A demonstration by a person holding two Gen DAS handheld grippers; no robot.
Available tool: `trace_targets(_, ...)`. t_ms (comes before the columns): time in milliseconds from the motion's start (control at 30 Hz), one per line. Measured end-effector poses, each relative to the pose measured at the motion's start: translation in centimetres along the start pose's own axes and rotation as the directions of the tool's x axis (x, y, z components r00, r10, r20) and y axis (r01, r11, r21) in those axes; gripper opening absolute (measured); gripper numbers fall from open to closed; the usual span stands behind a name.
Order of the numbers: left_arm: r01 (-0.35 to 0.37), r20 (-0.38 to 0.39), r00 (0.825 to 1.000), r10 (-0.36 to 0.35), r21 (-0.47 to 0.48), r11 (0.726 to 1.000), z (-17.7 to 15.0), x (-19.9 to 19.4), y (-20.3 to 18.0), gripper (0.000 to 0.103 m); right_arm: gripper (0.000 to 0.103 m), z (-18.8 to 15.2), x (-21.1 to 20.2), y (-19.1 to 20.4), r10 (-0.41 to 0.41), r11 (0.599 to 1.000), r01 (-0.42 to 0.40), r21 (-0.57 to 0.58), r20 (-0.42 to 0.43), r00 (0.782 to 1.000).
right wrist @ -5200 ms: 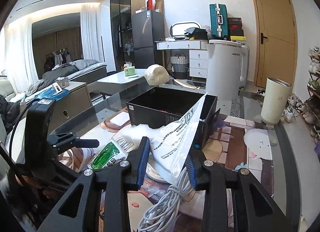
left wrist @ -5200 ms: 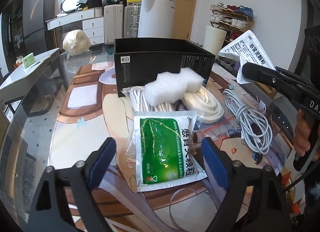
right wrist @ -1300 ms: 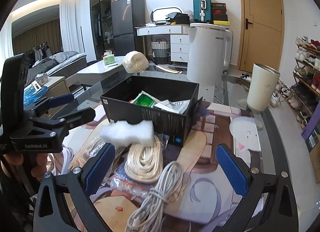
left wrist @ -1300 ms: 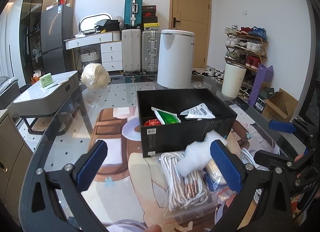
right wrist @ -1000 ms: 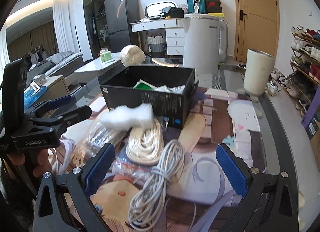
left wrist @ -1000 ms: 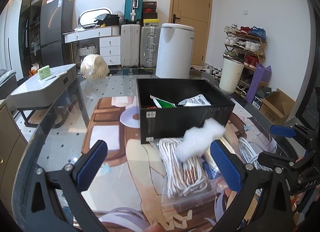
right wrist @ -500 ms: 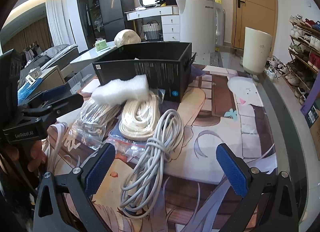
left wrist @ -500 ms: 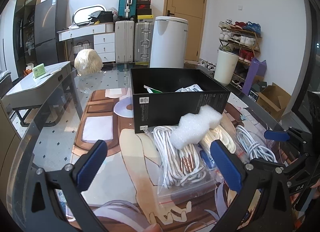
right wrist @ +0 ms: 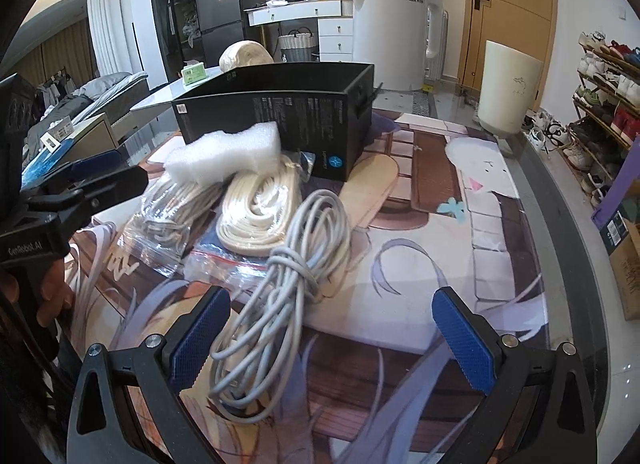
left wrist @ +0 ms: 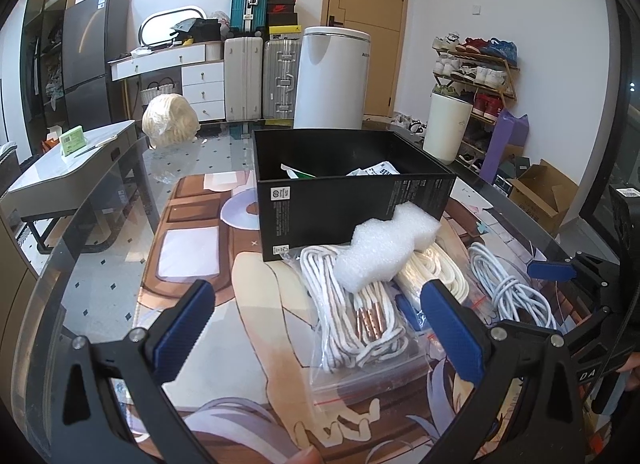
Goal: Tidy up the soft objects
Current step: 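Withdraw both open tools from the box back toward the pile, then grasp the coiled grey-white cable with the right tool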
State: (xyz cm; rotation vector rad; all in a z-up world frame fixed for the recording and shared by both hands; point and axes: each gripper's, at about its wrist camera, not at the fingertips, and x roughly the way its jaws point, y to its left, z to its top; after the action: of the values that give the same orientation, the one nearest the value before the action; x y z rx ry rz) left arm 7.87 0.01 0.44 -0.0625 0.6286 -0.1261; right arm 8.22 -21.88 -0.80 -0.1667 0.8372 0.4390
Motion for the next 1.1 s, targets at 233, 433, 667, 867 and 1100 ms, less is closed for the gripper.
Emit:
trace_targets(233,0.004,-0.001,1.000,-0.004,0.003,1.000,-0.1,-0.1,-0.1,0.103,0.102,-0.6,-0.5,-1.2,-0.039,0.999,0.039,0.003,0.001,0.999)
trace_targets(433,0.005,-0.002,1.000,-0.005,0.004,1.000,-0.1,-0.1,-0.1,0.103,0.102,-1.0,-0.5,-1.1,-0.015,1.000,0.015,0.015,-0.002,1.000)
trace_targets(667,0.004,-0.002,1.000,-0.004,0.004,1.000,-0.1,-0.1,-0.1,0.103,0.102,-1.2,-0.1,0.1,-0.004,0.999,0.004,-0.032,-0.007,1.000)
trace_targets(867,0.004,-0.003,1.000,-0.004,0.004,1.000,-0.1,-0.1,-0.1,0.103,0.102,-1.5,-0.3,-0.6,-0.035,0.999,0.035,-0.032,-0.009,0.999)
trace_targets(1100,0.003,-0.004,1.000,-0.003,0.007,1.000,-0.2,-0.1,-0.2,0.103,0.102,-1.6,-0.3,-1.3,-0.064,0.998,0.064,-0.024,0.008,0.998)
